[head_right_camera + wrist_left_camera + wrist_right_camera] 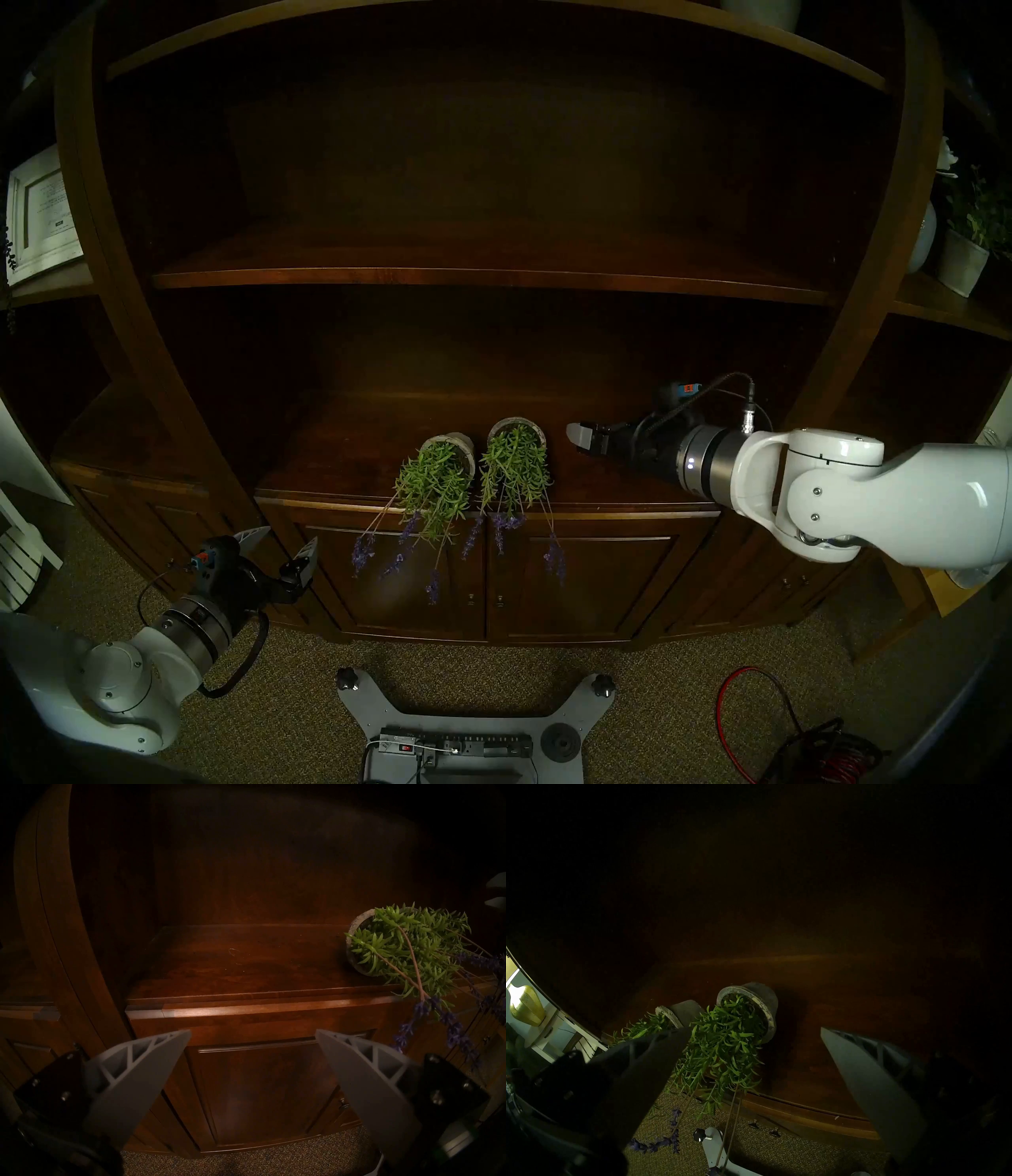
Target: Place the fake decorative plant upright
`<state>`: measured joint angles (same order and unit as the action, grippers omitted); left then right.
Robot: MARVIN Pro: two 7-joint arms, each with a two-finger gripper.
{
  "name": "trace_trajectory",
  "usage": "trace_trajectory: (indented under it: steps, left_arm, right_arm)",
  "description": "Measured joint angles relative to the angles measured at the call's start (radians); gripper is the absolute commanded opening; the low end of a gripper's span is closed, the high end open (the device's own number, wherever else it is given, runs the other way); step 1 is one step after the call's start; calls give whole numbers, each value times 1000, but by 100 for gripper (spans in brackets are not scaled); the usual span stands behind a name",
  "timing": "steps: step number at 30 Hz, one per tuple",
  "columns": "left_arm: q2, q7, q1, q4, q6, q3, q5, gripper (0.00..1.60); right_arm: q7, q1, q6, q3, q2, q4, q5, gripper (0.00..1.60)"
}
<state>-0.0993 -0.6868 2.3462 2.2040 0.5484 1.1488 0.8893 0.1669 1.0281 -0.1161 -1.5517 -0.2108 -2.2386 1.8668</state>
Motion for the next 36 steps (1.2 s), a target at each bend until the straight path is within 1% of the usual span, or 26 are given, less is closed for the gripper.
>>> trace_trajectory:
  steps: [6, 9, 13, 20, 29, 36]
  left_arm:
    - [0, 0, 0, 0, 0, 0, 0, 160]
    - [0, 0, 0, 0, 0, -1, 0, 160]
    - [0, 0, 0, 0, -1, -1, 0, 160]
    - [0, 0, 0, -1, -1, -1, 0, 160]
    - [0, 0, 0, -1, -1, -2, 0, 160]
    - [0, 0, 0, -1, -1, -2, 0, 160]
  right_arm:
    - [13, -76, 1, 93, -41, -5, 11, 160]
    - [16, -126, -7, 149, -80, 5, 37, 160]
    - [16, -174, -16, 198, -120, 22, 60, 160]
    - [14, -284, -39, 301, -209, 71, 111, 160]
    - [13, -412, -78, 401, -314, 147, 178, 160]
    - [12, -516, -125, 468, -398, 217, 232, 160]
